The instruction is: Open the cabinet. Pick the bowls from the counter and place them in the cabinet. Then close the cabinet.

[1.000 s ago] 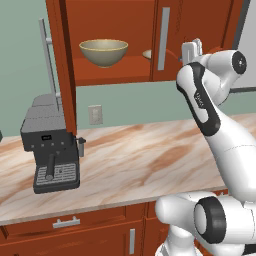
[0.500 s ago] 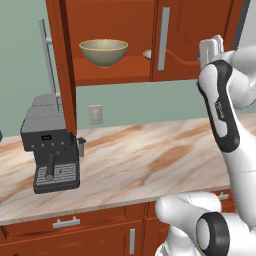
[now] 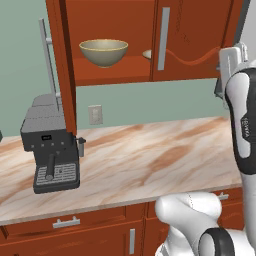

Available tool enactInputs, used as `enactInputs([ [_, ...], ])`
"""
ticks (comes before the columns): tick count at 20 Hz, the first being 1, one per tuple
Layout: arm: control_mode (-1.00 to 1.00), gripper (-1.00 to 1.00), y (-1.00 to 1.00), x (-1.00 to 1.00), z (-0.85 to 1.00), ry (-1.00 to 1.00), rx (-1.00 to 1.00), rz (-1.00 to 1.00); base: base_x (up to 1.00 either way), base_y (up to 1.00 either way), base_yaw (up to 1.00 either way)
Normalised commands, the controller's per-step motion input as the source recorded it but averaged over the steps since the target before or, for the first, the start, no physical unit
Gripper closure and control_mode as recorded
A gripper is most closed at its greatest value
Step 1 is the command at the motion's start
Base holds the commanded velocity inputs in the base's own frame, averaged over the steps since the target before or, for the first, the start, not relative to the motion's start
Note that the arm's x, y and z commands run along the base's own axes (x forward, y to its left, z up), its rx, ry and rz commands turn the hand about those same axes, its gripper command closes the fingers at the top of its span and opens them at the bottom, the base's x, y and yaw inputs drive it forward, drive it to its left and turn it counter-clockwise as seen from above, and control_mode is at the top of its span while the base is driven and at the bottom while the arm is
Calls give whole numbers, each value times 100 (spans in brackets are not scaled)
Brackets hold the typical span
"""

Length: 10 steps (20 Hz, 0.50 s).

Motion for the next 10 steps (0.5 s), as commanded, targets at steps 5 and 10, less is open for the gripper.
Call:
enactInputs([
  [5,-100,-100,-16,-43,-35,0,0,5,0,0,0],
  [10,-100,-100,0,-24,-8,-8,0,4,0,0,0],
])
